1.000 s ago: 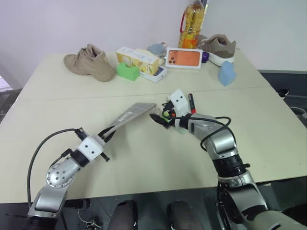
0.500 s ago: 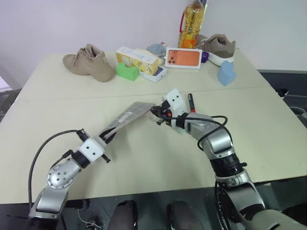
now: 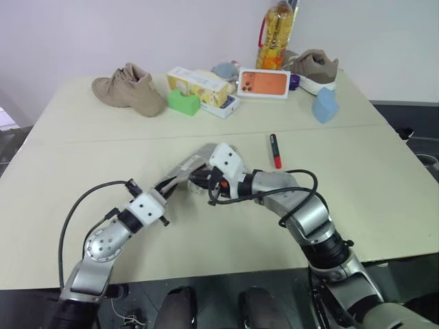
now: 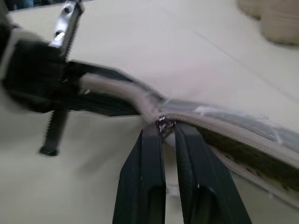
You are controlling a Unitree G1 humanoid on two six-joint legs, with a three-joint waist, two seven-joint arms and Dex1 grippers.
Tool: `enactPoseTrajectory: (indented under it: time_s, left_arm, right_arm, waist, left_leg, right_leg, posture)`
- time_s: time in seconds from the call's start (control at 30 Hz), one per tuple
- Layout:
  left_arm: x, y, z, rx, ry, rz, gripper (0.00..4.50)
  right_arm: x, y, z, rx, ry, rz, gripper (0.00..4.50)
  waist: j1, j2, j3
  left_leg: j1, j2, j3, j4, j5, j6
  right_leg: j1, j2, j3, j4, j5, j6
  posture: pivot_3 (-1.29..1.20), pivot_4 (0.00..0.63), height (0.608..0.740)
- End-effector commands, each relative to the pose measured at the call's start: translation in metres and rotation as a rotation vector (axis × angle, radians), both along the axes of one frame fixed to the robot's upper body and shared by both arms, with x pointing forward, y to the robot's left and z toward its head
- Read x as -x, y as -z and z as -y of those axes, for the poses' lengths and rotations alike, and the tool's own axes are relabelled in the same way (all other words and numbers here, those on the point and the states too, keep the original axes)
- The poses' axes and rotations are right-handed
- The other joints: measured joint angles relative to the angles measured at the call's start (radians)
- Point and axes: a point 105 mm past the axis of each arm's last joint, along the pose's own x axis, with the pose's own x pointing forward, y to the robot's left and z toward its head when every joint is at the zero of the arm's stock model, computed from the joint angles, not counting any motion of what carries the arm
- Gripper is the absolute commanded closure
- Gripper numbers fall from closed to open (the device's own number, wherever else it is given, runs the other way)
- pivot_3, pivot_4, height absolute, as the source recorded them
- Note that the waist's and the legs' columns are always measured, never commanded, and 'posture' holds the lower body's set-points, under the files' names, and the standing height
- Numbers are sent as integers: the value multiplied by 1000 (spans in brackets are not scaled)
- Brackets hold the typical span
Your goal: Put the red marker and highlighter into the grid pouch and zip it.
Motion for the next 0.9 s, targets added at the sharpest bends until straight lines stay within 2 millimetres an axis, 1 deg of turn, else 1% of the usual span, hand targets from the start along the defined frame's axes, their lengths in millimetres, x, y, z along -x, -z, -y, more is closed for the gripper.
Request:
enactPoseTrajectory:
  time_s: [0.03, 0.2, 0.33, 0.37, 0.43, 0.5, 0.57, 0.6, 0.63, 0.67, 0.7, 0.8, 0.83, 0.87, 0.9]
  left_arm:
    - [-10, -7, 10, 8, -13, 35, 4500]
    - [-17, -11, 18, 48, -43, 55, 4500]
    - [-17, -12, 22, 59, -47, 57, 4500]
    - [-17, -12, 22, 61, -50, 57, 4500]
    - [-17, -12, 19, 63, -64, 54, 4500]
    - [-16, -11, 14, 56, -81, 52, 4500]
    - [-15, -10, 4, 44, -108, 51, 4500]
    - [-14, -10, 2, 39, -115, 51, 4500]
    - [-14, -10, -2, 34, -126, 51, 4500]
    - [-13, -9, -7, 22, -133, 50, 4500]
    - [-12, -9, -10, 14, -137, 50, 4500]
    - [-10, -5, -17, -12, -140, 37, 4500]
    - [-10, -4, -18, -16, -140, 34, 4500]
    - [-10, -4, -18, -18, -139, 32, 4500]
    - [-9, -2, -17, -29, -129, 28, 4500]
  right_arm:
    - [25, -18, -27, -57, -153, 21, 4481]
    - [27, -21, -37, -57, -181, 12, 4481]
    - [26, -23, -40, -62, -178, 11, 4481]
    - [25, -23, -39, -63, -173, 13, 4070]
    - [20, -27, -30, -63, -146, 31, 3211]
    - [13, -31, -17, -56, -110, 62, 2197]
    - [6, -39, 5, -46, -63, 101, 1107]
    - [5, -41, 12, -43, -53, 111, 632]
    - [4, -41, 23, -32, -39, 113, 152]
    - [-3, -40, 37, -4, 15, 120, 152]
    - [-8, -39, 48, 16, 55, 125, 152]
    - [-36, -26, 85, 51, 266, 51, 152]
    - [-42, -22, 92, 55, 311, 28, 152]
    - [-45, -19, 96, 58, 331, 17, 152]
    - [-50, -13, 101, 50, 369, -22, 152]
  waist:
    - [0, 0, 0]
    - [-1, 0, 0]
    - [0, 0, 0]
    - [0, 0, 0]
    - [-1, 0, 0]
    - [-1, 0, 0]
    - [2, -1, 0]
    - [5, -1, 0]
    - [5, -1, 0]
    - [5, -1, 0]
    - [5, -1, 0]
    - [-1, -1, 0]
    - [-2, -1, 0]
    - [-2, -1, 0]
    - [-2, -1, 0]
  left_leg:
    - [0, 0, 0, 0, 0, 0]
    - [0, 0, 0, 0, 0, 0]
    - [0, 1, 0, -1, 0, 0]
    - [0, 1, 0, -1, 0, 0]
    - [0, 0, 0, -1, 0, 0]
    - [0, 0, 0, -1, 0, 0]
    - [0, 0, 0, -1, 0, 0]
    - [0, 0, -1, 0, 0, 0]
    - [0, -1, -1, 0, 0, 0]
    - [0, -1, 0, 0, 0, 0]
    - [0, -1, 0, 0, 0, 0]
    - [0, -1, -1, 0, 0, 0]
    - [0, -1, -1, -1, 0, 0]
    - [0, 0, -1, -1, 0, 0]
    - [0, 0, -1, -1, 0, 0]
  right_leg:
    - [0, 0, 0, 0, 0, 0]
    - [-1, 1, 0, 0, 0, 0]
    - [-1, 1, 0, 0, 0, 0]
    - [-1, 1, 0, 0, 0, 0]
    - [-1, 1, 0, 0, 0, 0]
    - [-1, 1, 0, 0, 0, 0]
    - [-1, 1, -1, 0, 0, 0]
    - [0, 0, -1, 0, 0, 0]
    - [0, -1, -1, 0, 0, 0]
    - [0, -1, -1, 0, 0, 0]
    - [0, -1, -1, 0, 0, 0]
    - [0, -2, -1, -1, 0, 0]
    - [0, -1, 0, 0, 0, 0]
    - [0, -1, 0, 0, 0, 0]
    - [0, -1, 0, 0, 0, 0]
  posture:
    - [0, 150, 740]
    - [0, 150, 740]
    - [0, 150, 740]
    - [0, 150, 740]
    - [0, 150, 740]
    - [0, 150, 740]
    - [0, 150, 740]
    - [0, 150, 740]
    - [0, 150, 740]
    - [0, 150, 740]
    - [0, 150, 740]
    - [0, 150, 740]
    - [0, 150, 740]
    - [0, 150, 740]
    - [0, 150, 740]
